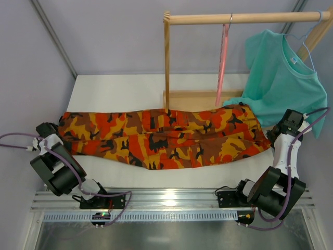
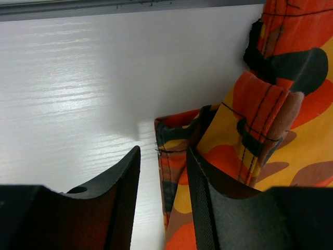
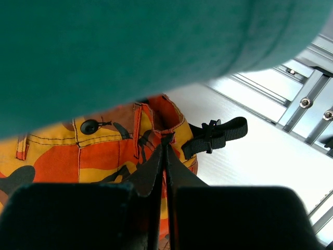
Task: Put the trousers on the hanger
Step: Fold the trousers
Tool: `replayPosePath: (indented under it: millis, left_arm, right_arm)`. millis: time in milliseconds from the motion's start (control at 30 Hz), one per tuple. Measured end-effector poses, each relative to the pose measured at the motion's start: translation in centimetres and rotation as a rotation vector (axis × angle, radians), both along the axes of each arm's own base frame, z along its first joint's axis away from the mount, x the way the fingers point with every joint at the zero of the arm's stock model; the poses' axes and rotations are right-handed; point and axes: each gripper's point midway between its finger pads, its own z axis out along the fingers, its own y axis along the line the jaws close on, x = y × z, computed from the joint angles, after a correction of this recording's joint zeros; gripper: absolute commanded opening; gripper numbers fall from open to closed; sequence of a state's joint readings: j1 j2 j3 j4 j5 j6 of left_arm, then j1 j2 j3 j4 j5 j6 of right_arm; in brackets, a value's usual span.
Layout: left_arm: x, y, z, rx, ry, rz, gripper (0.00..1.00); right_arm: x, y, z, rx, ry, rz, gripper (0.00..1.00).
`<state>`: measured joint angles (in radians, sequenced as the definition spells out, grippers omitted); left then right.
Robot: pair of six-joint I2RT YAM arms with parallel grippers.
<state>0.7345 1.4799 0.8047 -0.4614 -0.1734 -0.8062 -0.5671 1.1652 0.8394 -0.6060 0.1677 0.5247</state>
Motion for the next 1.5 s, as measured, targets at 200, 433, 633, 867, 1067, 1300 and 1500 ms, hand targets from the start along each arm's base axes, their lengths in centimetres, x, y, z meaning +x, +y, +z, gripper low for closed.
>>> replayPosePath:
  millis: [200,433,633,867,1067,1300,1500]
  left_arm:
    - [0.4,0.1,-0.2,-0.005,-0.013,-0.003,0.42]
    - [0.3,0.0,-0.8,-0.018,0.001,0.001,0.19]
    - [-0.3,-0.1,-0.8,-0.032,0.039,0.023,0.01]
    - [-1.9,-0.2,0.2,-0.021,0.084,0.102,0.0]
    - [-2.2,0.0,3.0,0.047,0.011,0.143,0.01]
    - [-3.5,-0.9,3.2,0.02,0.06,0.148,0.01]
    - [-4.0,-0.6,6.8,0.096,0.005,0.163,0.01]
  right_arm:
    - [0.0,0.0,0.0,-0.001,0.0,0.001,0.04]
    - [0.0,0.0,0.0,-0.001,0.001,-0.001,0.17]
    - [-0.2,0.0,0.0,0.009,0.022,-0.01,0.46]
    - [-1.2,0.4,0.3,0.03,0.045,-0.047,0.55]
    - [-3.0,1.1,-2.0,0.063,0.075,-0.11,0.51]
    - [-4.4,1.7,-6.7,0.118,0.16,-0.159,0.49]
    - [-4.6,1.6,-9.1,0.127,0.186,-0.17,0.33]
